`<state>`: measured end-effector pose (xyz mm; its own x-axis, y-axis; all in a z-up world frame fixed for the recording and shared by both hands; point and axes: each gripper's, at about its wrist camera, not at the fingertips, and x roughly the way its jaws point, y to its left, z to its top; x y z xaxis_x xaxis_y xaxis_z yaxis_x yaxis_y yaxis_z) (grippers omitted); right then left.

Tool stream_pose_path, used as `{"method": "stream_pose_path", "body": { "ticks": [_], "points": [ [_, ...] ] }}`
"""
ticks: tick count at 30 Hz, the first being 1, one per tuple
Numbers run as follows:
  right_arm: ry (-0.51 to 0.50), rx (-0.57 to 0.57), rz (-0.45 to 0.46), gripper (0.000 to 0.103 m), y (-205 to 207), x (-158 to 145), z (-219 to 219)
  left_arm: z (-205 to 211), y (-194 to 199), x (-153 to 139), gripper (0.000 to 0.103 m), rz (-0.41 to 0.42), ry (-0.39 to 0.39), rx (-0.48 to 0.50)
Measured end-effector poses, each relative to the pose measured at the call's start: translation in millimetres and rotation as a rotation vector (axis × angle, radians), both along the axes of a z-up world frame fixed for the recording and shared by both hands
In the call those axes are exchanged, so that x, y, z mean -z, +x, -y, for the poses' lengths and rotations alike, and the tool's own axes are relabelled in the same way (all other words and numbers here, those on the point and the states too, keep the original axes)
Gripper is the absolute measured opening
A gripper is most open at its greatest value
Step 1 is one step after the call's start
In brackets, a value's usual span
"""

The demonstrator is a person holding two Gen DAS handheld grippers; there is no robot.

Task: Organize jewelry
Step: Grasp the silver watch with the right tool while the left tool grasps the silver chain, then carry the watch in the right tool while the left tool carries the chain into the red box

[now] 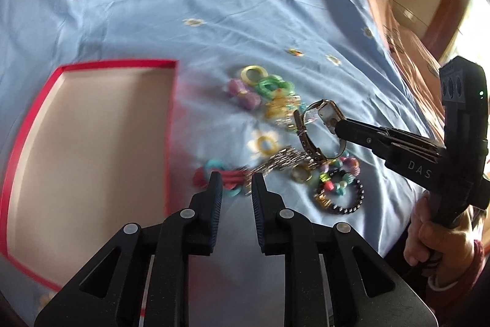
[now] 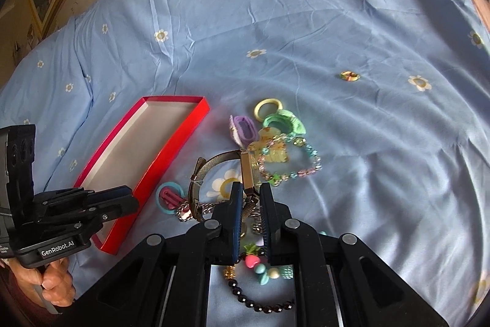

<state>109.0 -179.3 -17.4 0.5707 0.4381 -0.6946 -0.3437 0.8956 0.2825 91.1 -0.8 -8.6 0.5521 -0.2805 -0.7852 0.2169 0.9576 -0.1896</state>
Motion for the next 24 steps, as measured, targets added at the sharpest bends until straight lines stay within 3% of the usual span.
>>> {"method": "stream_pose_path", "body": {
  "ticks": [4, 11, 14, 16, 19, 24],
  "points": [
    [0.001, 0.037, 0.005, 0.011, -2.6, -1.3, 17.7, 28.9, 14.8, 8.0, 0.025, -0.01, 0.036, 0.079],
    [0.019, 0.109, -0.019, 0.011, -2.5, 6.4, 53.0, 69.1, 44.6, 41.1, 0.025, -0.091, 0.099, 0.193],
    [0.031, 0.127, -0.031, 0.011, -0.5, 8.7, 62.7, 76.9, 49.5, 49.2, 0.025, -0.082, 0.142, 0.197],
    [0.039, 0.133, -0.035, 0.011, 0.1, 9.0, 65.3, 74.9, 51.3, 48.0, 0.012, -0.08, 0.13, 0.193],
    [0.043, 0.131, -0.032, 0.011, 0.0, 7.9, 64.6, 67.4, 52.7, 48.0, 0.011, -0.092, 0.085, 0.182],
    [0.044, 0.121, -0.027, 0.011, -0.7, 6.9, 58.7, 61.4, 43.6, 39.9, 0.011, -0.056, 0.08, 0.163]
  ]
}}
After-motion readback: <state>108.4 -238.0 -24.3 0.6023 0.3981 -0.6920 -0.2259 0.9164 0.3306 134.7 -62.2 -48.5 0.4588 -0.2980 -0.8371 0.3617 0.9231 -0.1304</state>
